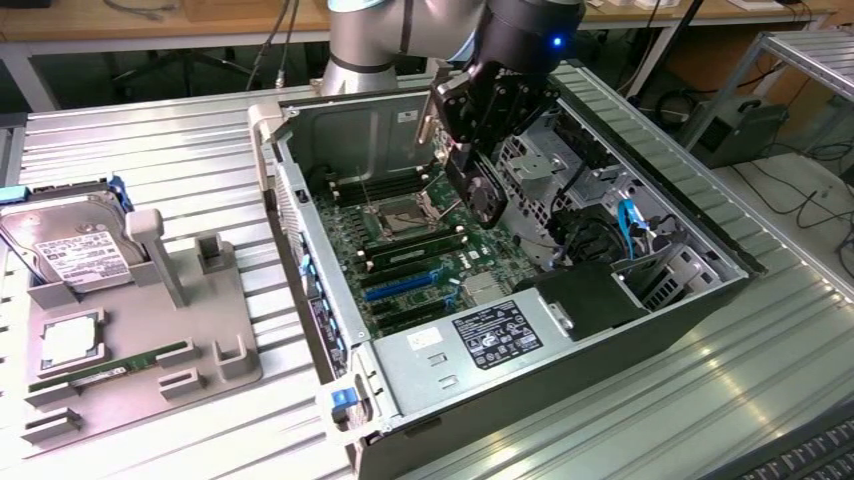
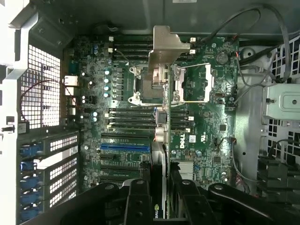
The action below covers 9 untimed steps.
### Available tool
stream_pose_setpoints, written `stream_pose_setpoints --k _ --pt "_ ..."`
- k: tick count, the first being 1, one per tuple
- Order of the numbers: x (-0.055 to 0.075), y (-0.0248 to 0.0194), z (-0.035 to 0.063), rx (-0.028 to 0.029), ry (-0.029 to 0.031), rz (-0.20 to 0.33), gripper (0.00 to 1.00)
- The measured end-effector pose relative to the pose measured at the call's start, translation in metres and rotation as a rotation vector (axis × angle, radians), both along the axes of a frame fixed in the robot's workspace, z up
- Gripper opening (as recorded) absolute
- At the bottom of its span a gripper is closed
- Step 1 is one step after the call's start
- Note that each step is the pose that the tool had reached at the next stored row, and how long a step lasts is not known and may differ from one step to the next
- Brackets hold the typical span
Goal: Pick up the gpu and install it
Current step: 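Insert the gpu into the slot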
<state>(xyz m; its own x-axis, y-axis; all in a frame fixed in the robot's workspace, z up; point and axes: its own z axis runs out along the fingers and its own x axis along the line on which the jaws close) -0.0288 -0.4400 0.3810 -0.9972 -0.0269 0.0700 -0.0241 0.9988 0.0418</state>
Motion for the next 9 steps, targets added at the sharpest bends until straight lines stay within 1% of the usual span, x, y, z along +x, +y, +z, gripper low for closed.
stream_pose_setpoints --k 7,8,9 --pt "0.0000 0.0000 0.0000 0.0000 0.0000 0.000 0.26" --pt "0.0000 0.0000 0.0000 0.0004 -0.0002 0.006 0.26" --pt "0.0000 0.0000 -0.0001 0.0022 -0.0003 0.023 0.26"
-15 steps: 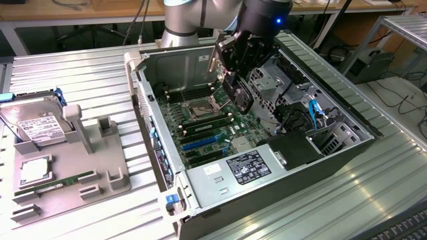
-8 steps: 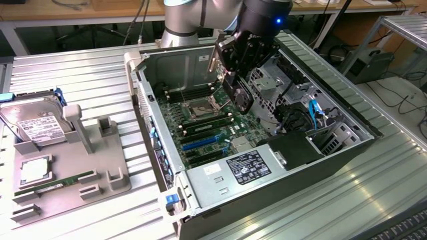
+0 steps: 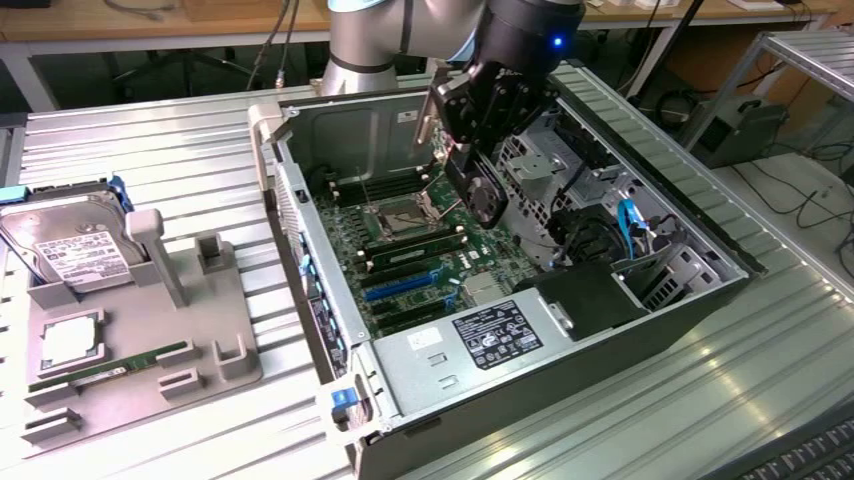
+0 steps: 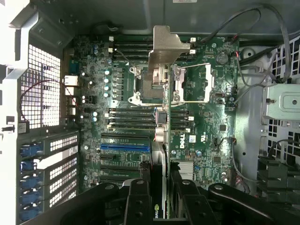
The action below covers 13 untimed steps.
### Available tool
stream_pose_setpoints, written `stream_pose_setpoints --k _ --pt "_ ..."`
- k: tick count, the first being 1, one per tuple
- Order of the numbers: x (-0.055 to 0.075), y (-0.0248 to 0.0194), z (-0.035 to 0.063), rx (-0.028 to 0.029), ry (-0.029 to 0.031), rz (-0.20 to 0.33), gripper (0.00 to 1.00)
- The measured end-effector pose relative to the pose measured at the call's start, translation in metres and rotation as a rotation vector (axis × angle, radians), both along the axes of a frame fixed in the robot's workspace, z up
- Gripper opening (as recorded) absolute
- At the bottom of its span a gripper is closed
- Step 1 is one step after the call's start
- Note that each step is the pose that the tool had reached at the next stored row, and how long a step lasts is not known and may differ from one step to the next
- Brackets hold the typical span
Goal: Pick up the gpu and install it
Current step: 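Insert the gpu into the slot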
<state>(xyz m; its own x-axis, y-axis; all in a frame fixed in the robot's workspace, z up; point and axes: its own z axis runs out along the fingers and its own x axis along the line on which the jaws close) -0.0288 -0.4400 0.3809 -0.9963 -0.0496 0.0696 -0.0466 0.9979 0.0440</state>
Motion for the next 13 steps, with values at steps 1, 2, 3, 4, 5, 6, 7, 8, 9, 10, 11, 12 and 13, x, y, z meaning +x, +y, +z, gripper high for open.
stream_pose_setpoints --k 1,2,3,4,5,6,7,8,9,10,11,12,13 --pt "0.0000 0.0000 -0.0001 0.0022 -0.0001 0.021 0.26" --pt "0.0000 0.0000 0.0000 0.0032 -0.0001 0.037 0.26" --pt "0.0000 0.0000 0.0000 0.0040 -0.0001 0.055 0.26" --pt "0.0000 0.0000 -0.0001 0.0049 -0.0001 0.074 0.26" --pt "0.0000 -0.0001 -0.0002 0.0058 -0.0001 0.092 0.26" --pt "0.0000 -0.0001 -0.0002 0.0068 -0.0001 0.112 0.26" --pt "0.0000 0.0000 -0.0003 0.0080 0.0000 0.139 0.26" --pt "0.0000 0.0000 -0.0003 0.0096 0.0000 0.173 0.26" --pt "0.0000 0.0000 -0.0004 0.0109 0.0000 0.199 0.26" --pt "0.0000 0.0000 -0.0004 0.0117 0.0000 0.217 0.26" --pt "0.0000 0.0000 -0.0005 0.0126 0.0000 0.236 0.26" --pt "0.0000 0.0000 -0.0006 0.0138 0.0000 0.259 0.26" --pt "0.0000 0.0000 -0.0006 0.0148 0.0001 0.279 0.26"
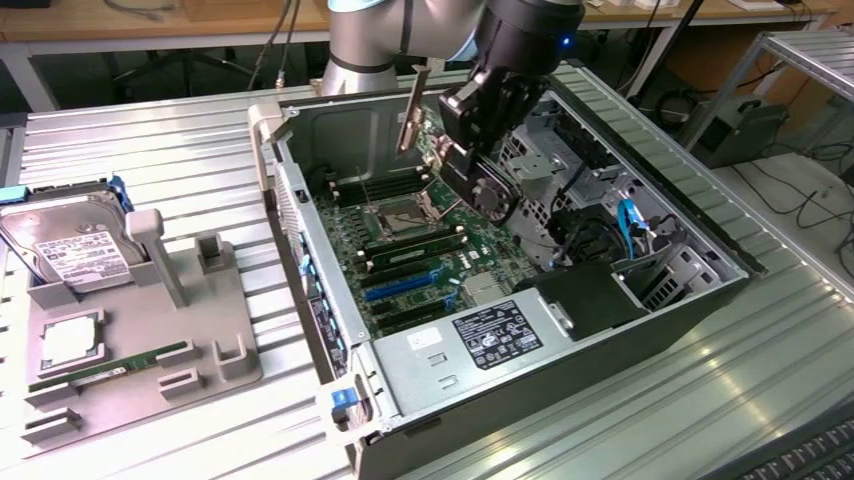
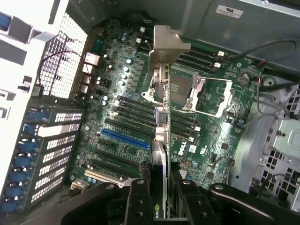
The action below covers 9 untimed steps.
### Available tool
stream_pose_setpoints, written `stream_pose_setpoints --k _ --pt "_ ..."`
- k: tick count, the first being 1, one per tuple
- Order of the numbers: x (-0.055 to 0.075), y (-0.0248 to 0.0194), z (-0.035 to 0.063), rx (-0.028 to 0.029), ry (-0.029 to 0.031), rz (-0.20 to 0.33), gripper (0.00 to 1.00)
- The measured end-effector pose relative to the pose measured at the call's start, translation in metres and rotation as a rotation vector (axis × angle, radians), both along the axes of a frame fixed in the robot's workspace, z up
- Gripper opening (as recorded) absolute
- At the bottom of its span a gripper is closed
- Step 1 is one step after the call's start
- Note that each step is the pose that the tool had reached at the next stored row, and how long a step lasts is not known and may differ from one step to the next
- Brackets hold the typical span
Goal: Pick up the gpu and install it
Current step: 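Insert the gpu into the slot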
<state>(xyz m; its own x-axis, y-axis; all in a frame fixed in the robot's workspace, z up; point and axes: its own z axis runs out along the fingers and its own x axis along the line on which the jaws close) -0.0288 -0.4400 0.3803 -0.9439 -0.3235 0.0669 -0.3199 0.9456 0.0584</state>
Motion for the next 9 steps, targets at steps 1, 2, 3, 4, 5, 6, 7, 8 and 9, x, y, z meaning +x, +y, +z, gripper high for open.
stream_pose_setpoints --k 1,2,3,4,5,6,7,8,9 --pt "0.0000 0.0000 -0.0001 0.0011 0.0000 0.020 0.26" --pt "0.0000 0.0000 -0.0001 0.0023 -0.0001 0.039 0.26" --pt "0.0000 0.0000 -0.0002 0.0032 -0.0002 0.056 0.26" --pt "0.0000 0.0000 -0.0003 0.0043 -0.0003 0.074 0.26" --pt "0.0000 0.0000 -0.0004 0.0054 -0.0007 0.093 0.26" --pt "0.0000 0.0000 -0.0004 0.0069 -0.0012 0.113 0.26" --pt "0.0000 0.0000 -0.0005 0.0085 -0.0019 0.127 0.26" --pt "0.0000 0.0000 -0.0005 0.0108 -0.0030 0.142 0.26" --pt "0.0000 0.0000 -0.0005 0.0139 -0.0043 0.156 0.26"
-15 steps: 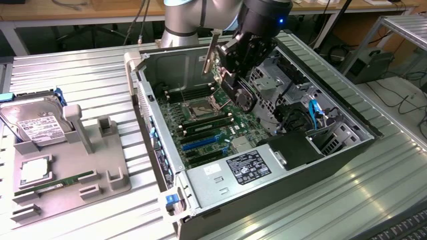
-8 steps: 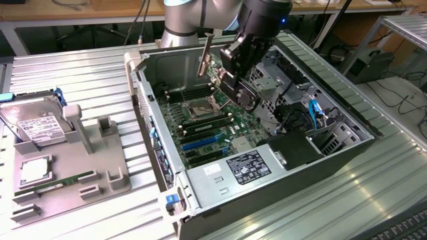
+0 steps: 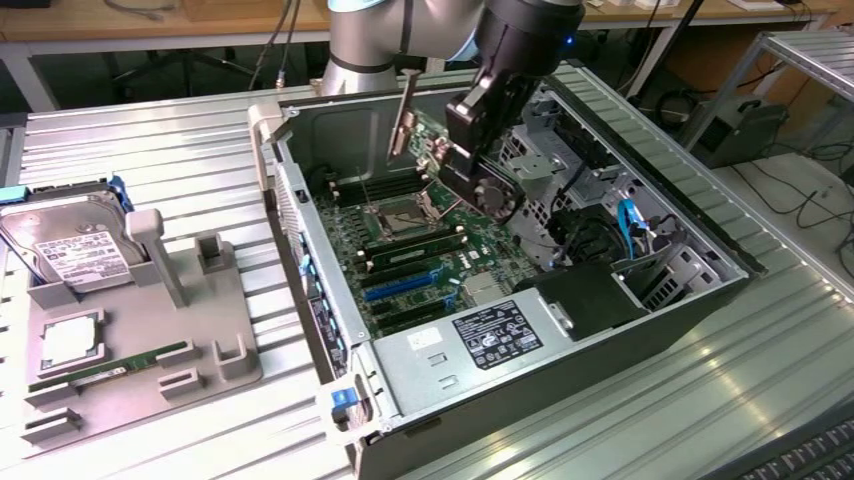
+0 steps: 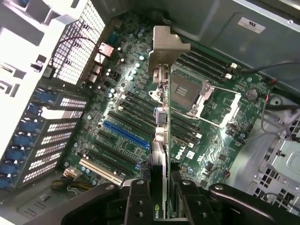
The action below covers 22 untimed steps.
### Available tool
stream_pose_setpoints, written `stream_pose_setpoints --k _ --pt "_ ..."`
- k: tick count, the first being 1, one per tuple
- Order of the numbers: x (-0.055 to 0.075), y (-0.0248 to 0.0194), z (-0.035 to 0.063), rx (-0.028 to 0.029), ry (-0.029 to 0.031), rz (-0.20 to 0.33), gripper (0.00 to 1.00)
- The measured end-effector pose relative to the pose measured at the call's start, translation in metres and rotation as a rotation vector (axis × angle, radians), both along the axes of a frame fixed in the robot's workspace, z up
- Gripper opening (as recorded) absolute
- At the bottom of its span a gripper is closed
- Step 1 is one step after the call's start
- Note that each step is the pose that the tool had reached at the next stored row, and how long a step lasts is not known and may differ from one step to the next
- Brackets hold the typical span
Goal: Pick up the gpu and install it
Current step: 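Insert the gpu into the slot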
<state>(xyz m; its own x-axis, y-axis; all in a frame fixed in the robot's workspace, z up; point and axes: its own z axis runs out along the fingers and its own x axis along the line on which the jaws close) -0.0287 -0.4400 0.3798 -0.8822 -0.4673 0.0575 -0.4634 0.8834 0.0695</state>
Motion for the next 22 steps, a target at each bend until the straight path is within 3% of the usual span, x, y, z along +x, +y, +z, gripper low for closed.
stream_pose_setpoints --k 1,2,6,10,14,16,22 --pt "0.0000 0.0000 -0.0001 0.0051 -0.0010 0.011 0.26" --pt "0.0000 0.0000 -0.0001 0.0179 -0.0024 0.033 0.26" --pt "0.0000 0.0000 0.0000 0.0439 -0.0054 0.091 0.26" --pt "0.0000 0.0000 -0.0001 0.0499 -0.0084 0.162 0.26" --pt "0.0001 0.0000 0.0000 0.0529 -0.0253 0.217 0.26" --pt "0.0001 0.0001 0.0000 0.0557 -0.0310 0.239 0.26" --pt "0.0000 0.0000 -0.0001 0.0617 -0.0369 0.348 0.26"
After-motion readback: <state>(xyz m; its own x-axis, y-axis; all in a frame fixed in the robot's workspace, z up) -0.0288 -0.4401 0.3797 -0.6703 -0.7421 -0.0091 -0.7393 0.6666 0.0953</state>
